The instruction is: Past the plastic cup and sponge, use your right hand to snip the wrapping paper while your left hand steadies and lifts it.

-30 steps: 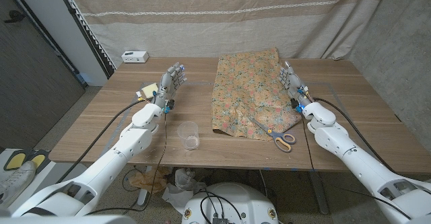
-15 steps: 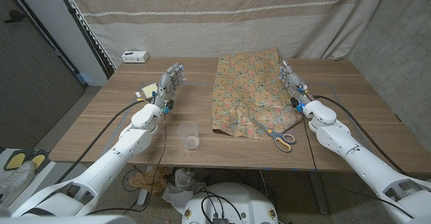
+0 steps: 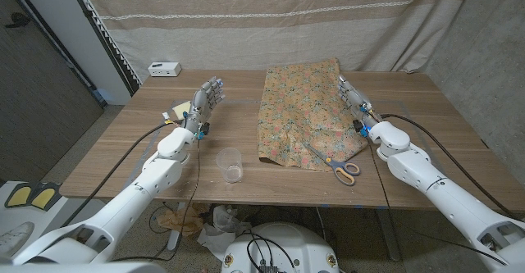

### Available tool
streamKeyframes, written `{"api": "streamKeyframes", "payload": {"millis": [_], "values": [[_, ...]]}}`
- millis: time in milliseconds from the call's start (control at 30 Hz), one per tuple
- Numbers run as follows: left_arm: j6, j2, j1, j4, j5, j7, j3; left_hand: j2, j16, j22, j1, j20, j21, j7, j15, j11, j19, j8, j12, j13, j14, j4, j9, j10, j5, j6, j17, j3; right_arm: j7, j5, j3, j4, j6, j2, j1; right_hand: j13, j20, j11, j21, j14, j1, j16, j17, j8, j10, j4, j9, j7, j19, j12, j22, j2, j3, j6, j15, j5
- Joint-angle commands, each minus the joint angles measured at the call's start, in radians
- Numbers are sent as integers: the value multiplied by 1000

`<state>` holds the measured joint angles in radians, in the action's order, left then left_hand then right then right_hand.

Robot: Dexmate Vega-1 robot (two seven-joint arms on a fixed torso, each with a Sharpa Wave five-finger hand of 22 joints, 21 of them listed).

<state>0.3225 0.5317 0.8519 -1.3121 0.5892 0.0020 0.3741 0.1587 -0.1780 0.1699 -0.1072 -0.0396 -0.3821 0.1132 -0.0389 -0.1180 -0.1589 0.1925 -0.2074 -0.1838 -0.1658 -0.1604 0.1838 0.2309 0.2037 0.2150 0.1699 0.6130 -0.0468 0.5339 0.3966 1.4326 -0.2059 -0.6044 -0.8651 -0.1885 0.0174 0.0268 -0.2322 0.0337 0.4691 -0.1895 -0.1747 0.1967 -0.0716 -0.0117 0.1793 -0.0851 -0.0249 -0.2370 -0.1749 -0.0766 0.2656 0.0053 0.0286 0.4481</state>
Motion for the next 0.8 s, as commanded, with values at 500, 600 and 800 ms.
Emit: {"api": "streamKeyframes", "payload": {"millis": [500,600,800], "values": [[32,-3,43,-38,-13,46,-13,2,-4,2,-10,-43,11,-3,-101,-1,-16,1,5,-4,3,0,5,-6,6,-11,2,-7,-209,-155,-12,192,71,-48,-90,-6,-4,-20,0,-46,42,-10,-4,18,-57,-26,5,13,48,-21,-2,10,-1,46,32,19],[40,-9,40,-26,-16,39,-7,2,-4,2,-10,-43,12,-3,-101,-4,-17,1,5,-4,1,0,5,-6,6,-10,2,-8,-228,-178,-13,221,79,-58,-105,-6,-5,-17,1,-47,46,-9,-3,18,-58,-29,5,12,50,-21,-2,10,-2,48,33,21],[40,-7,44,-36,-28,45,-1,2,-6,2,-10,-43,16,-3,-102,-6,-20,3,4,-4,-2,0,5,-1,6,-6,2,-11,-247,-186,-21,270,106,-71,-138,-6,-12,-24,1,-54,59,-8,-3,17,-65,-36,5,14,58,-23,-2,10,-5,49,38,24]]}}
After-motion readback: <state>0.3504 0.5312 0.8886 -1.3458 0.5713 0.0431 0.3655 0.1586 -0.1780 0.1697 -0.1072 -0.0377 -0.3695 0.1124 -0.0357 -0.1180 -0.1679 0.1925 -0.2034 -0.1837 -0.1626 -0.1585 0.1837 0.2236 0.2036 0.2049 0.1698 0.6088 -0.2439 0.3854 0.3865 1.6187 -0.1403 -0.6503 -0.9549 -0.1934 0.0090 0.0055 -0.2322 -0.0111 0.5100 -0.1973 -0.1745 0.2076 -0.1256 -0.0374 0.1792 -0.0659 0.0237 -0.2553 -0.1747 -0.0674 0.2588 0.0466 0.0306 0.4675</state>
